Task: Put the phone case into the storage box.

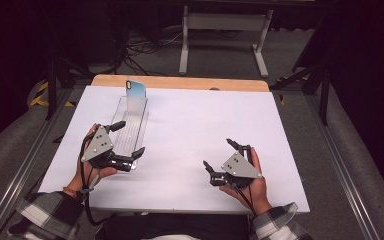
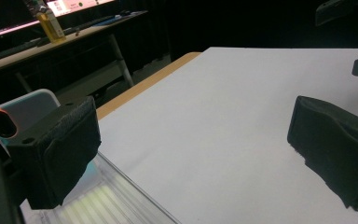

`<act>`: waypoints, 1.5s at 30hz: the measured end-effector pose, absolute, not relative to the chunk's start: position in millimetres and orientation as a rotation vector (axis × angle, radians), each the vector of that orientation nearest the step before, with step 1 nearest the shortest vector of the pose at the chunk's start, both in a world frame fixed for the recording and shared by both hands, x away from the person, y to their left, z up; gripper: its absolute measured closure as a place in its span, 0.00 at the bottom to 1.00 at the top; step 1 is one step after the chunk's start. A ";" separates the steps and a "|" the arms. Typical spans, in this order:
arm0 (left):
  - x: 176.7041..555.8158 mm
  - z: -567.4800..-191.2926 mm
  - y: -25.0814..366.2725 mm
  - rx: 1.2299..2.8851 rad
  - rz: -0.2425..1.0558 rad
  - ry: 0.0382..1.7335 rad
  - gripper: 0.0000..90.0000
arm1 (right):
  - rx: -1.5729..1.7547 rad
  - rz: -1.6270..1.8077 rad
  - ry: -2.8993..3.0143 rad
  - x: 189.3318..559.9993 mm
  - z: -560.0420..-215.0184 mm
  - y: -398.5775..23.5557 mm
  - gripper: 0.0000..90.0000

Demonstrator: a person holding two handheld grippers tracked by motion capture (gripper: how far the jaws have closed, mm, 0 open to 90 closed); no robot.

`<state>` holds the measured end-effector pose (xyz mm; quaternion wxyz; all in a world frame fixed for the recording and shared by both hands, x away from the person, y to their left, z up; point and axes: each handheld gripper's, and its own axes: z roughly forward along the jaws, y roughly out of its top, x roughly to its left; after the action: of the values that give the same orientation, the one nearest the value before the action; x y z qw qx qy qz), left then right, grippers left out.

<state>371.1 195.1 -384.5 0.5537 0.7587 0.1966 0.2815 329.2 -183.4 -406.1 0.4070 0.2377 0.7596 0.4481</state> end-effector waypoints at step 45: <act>340.5 -417.1 180.1 1.895 0.609 0.404 0.05 | 0.617 1.173 1.958 321.0 -411.9 -189.2 0.08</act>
<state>340.5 180.1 -417.1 0.5271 0.7929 0.1692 0.2548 321.0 -189.2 -411.9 0.3790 0.2416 0.7662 0.4592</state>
